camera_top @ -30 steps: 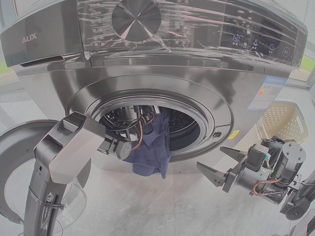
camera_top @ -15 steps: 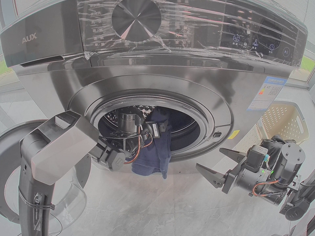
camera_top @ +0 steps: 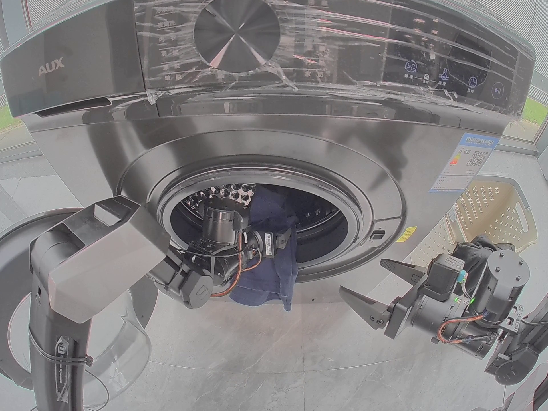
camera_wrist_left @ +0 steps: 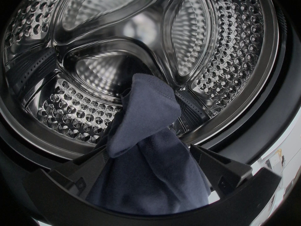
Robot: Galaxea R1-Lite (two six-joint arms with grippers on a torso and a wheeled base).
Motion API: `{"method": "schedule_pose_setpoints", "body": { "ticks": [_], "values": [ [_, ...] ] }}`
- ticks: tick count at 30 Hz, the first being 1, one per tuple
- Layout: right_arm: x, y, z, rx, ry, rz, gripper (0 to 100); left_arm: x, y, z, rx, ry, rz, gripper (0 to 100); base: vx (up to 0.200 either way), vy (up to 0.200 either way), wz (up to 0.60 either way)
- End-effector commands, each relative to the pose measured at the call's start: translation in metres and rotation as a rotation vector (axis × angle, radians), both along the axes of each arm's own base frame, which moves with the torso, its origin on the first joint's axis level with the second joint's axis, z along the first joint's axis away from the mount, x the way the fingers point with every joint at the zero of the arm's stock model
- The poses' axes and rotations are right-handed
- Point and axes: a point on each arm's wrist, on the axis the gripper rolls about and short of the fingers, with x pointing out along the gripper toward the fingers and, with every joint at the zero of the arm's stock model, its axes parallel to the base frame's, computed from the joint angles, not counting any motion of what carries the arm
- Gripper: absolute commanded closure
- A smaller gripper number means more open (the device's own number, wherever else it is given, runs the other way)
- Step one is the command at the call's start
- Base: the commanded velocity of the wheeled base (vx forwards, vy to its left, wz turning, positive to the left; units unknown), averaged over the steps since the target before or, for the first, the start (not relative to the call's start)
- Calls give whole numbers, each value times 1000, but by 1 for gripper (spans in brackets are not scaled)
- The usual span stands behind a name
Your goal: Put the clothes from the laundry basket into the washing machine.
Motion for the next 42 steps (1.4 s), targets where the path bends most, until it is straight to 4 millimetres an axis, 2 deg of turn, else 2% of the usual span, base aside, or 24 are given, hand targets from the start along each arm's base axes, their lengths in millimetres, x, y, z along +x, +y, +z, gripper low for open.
{"method": "schedule_pose_setpoints", "body": {
  "ticks": [1, 8, 9, 13, 22, 25, 35, 39, 41, 42],
  "values": [
    [0, 0, 0, 0, 1, 2, 0, -6, 4, -16, 44, 49, -5, 0, 0, 0, 0],
    [-2, 2, 0, 1, 2, 13, 0, -8, 4, -20, 66, 49, -19, 0, 0, 0, 0],
    [-2, 2, 0, 1, 2, 13, 0, -8, 4, -19, 65, 48, -19, 100, 0, 0, 0],
    [-1, 3, -1, 1, 2, 13, 0, -5, 0, -13, 39, 11, -20, 100, 0, 0, 0],
    [-1, 3, -1, -1, 4, 13, 0, 20, -8, 16, -64, -154, 47, 100, 0, 0, 0],
    [-1, 3, -2, -2, 5, 13, 0, 23, -9, 27, -88, -185, 53, 100, 0, 0, 0],
    [-1, 3, -2, -4, 8, 13, 0, 36, -14, 45, -170, -285, 93, 100, 0, 0, 0],
    [-1, 3, -3, -5, 9, 13, 0, 30, -10, 40, -150, -256, 96, 100, 0, 0, 0],
    [-1, 3, -3, -5, 9, 14, 0, 12, -5, 40, -110, -203, 76, 100, 0, 0, 0],
    [-1, 3, -3, -5, 9, 14, 0, 12, -5, 40, -110, -203, 76, 100, 0, 0, 0]
  ]
}}
